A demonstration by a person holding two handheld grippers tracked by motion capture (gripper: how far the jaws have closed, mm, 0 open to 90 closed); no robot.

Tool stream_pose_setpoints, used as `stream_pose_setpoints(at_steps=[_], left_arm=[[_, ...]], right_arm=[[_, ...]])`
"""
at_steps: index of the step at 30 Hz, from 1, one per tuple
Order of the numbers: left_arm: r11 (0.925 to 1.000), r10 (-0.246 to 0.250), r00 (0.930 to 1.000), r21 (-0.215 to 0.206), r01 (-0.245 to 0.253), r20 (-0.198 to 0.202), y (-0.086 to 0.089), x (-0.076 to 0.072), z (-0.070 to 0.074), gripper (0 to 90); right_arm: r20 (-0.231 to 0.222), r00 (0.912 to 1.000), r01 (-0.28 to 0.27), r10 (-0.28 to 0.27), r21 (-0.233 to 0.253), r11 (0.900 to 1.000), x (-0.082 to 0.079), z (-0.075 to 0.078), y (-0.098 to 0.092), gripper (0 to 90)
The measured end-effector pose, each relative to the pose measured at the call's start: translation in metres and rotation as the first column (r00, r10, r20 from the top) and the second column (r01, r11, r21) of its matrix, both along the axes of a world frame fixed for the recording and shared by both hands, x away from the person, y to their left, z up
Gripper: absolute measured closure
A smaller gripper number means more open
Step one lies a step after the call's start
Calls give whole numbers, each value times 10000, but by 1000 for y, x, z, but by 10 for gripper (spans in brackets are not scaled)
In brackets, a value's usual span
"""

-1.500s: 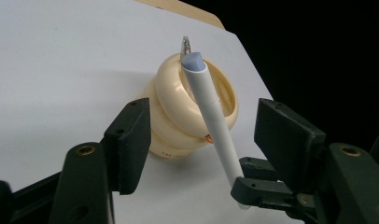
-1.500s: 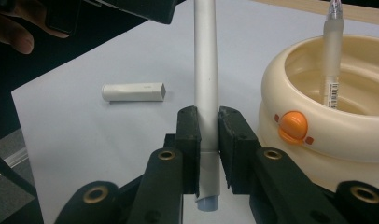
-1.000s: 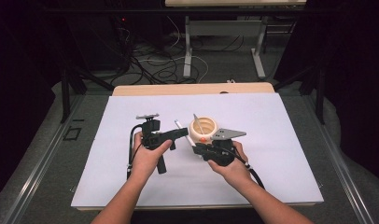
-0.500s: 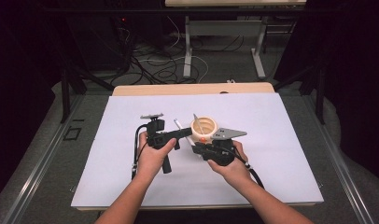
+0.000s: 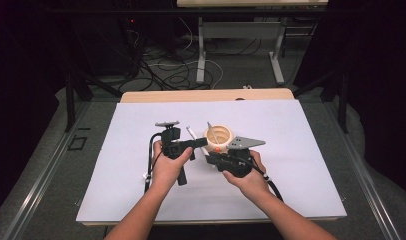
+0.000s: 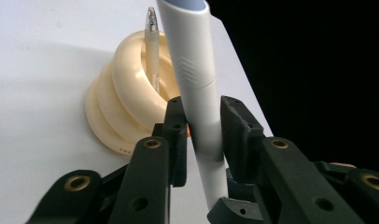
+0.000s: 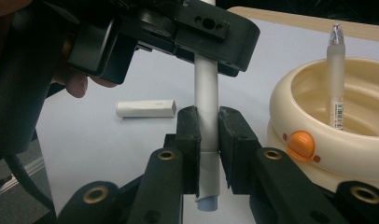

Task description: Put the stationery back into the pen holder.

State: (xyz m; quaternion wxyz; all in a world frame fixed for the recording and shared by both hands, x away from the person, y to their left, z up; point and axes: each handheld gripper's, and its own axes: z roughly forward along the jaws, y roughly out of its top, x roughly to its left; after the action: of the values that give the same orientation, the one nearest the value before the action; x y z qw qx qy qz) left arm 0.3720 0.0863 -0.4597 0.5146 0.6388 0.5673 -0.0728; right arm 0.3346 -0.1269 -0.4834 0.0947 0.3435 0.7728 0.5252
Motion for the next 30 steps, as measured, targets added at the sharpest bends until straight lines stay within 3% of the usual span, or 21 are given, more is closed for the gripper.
stream_pose_setpoints(at_steps=[15, 18, 30], left_arm=[[9998, -123, 9996, -150, 119, -249, -1, 2, 1, 761], [9998, -128, 9998, -174, 126, -127, -2, 2, 3, 768], [9992, -353, 9993, 206, 351, 104, -17, 9, 17, 780]], right_arm=[[59, 10000, 45, -46, 94, 9999, 1, -2, -1, 787], [8, 10000, 18, -18, 18, 10000, 1, -1, -2, 787], [-21, 9996, 272, -271, 537, 9982, 6, 5, -10, 783]])
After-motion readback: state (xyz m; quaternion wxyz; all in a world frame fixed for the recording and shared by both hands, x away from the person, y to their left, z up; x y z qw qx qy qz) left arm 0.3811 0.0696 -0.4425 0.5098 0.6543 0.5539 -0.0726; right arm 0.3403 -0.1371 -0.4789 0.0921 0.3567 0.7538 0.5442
